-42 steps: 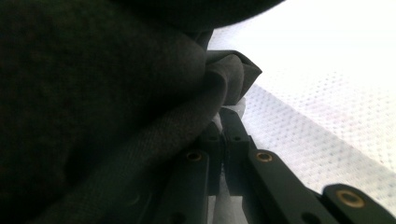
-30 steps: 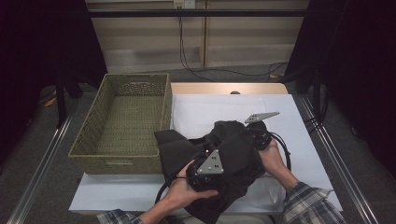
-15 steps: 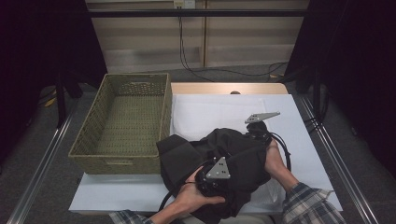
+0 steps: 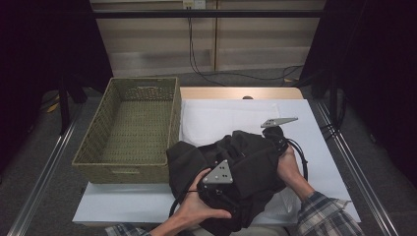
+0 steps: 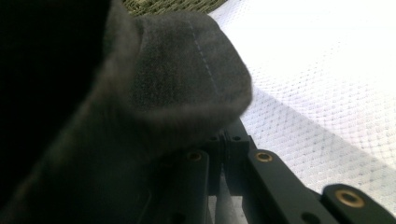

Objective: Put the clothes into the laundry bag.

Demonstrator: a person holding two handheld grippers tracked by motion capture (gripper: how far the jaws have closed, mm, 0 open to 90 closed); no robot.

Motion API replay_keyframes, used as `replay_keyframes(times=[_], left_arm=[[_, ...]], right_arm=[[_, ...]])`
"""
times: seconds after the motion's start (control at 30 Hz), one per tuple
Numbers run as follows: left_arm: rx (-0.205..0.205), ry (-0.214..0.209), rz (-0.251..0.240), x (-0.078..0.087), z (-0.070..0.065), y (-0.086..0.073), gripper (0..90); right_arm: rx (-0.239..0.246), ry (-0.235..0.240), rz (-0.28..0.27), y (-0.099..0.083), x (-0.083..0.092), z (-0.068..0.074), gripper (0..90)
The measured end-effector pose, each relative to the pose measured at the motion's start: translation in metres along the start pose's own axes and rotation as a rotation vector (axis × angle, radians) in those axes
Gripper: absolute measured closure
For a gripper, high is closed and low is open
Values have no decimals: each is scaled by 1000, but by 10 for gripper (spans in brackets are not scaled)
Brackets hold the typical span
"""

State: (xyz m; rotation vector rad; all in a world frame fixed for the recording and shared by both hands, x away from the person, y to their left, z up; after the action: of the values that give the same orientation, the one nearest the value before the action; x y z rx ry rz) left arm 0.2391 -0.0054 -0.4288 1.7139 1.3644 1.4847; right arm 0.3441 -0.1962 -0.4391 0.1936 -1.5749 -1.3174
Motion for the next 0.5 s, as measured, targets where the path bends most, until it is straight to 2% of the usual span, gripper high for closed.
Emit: replay_keyframes(times=[0.07, 0.2, 0.33, 0.4, 0.47, 0.5], left_arm=[[-1, -3, -46, 8, -1, 7, 148], [-11, 11, -100, 18, 1, 19, 153], [-21, 62, -129, 18, 10, 30, 195], [-33, 102, -125, 13, 19, 34, 229], [-1, 110, -120, 6, 31, 37, 263], [-2, 106, -98, 2, 38, 37, 314]], right_arm=[[-2, 2, 4, 0, 0, 0, 891], [-6, 4, 4, 0, -1, 1, 892], [-4, 8, 0, 1, -1, 1, 892], [-5, 15, 3, 1, -1, 2, 892], [-1, 20, 2, 2, -1, 3, 892], [4, 23, -2, 3, -1, 4, 892]])
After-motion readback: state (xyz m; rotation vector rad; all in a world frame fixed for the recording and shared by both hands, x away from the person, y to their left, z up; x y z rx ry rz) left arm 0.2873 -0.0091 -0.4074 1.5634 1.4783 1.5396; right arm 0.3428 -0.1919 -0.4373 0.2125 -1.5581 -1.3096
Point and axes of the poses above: each handheld gripper's, and its own axes: x roughly backward along the jaws, y roughly out of its top, z roughly to its left, the point moved 3 cm from there along -x, roughly forward along the jaws, and after that the axes turned 11 degrees about x, right-handed, at the moved point
